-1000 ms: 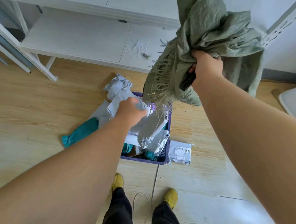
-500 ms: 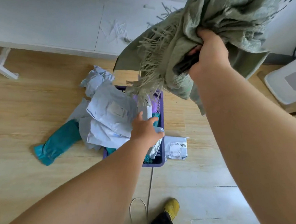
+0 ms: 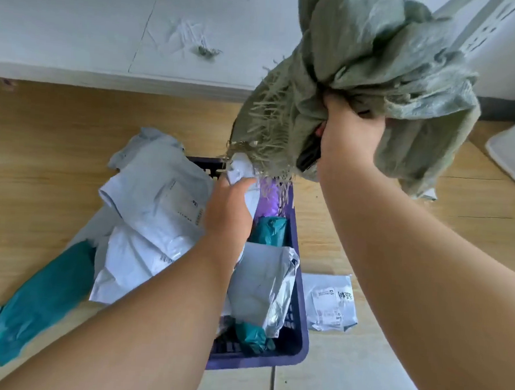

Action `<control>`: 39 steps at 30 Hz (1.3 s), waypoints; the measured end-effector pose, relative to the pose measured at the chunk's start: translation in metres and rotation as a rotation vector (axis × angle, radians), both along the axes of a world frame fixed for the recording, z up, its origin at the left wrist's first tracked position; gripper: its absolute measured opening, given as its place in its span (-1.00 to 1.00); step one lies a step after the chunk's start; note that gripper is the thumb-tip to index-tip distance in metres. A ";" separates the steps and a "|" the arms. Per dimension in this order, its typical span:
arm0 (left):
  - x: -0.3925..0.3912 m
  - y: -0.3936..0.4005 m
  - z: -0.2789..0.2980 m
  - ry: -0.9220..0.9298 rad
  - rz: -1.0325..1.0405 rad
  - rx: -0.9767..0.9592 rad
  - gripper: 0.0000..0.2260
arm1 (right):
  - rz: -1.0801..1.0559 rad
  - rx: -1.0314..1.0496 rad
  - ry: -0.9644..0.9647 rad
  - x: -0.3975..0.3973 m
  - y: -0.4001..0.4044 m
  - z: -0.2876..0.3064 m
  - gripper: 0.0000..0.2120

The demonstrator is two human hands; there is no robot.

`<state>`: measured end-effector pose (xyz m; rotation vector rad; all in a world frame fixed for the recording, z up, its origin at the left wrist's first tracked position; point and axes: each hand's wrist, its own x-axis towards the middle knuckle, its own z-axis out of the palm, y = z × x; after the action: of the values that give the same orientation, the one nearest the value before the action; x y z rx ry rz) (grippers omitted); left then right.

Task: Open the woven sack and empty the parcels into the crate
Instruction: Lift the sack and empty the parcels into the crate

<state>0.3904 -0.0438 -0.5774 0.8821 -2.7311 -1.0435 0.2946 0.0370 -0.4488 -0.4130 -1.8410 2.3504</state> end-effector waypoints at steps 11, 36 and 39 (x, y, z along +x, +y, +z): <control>-0.051 -0.030 -0.058 0.420 -0.145 -0.177 -0.33 | -0.138 0.447 0.142 -0.042 0.062 -0.150 -0.54; -0.067 0.098 -0.061 0.507 0.047 -0.340 -0.45 | -0.433 0.815 -0.319 -0.052 0.385 -0.261 -0.55; -0.068 0.130 -0.059 0.452 -0.058 -0.407 -0.48 | -0.276 0.715 -0.458 -0.038 0.386 -0.276 -0.57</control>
<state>0.3223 0.0867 -0.6364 0.4396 -2.4532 -0.5663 0.2567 0.4226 -0.7249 -1.0662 -2.4466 1.3583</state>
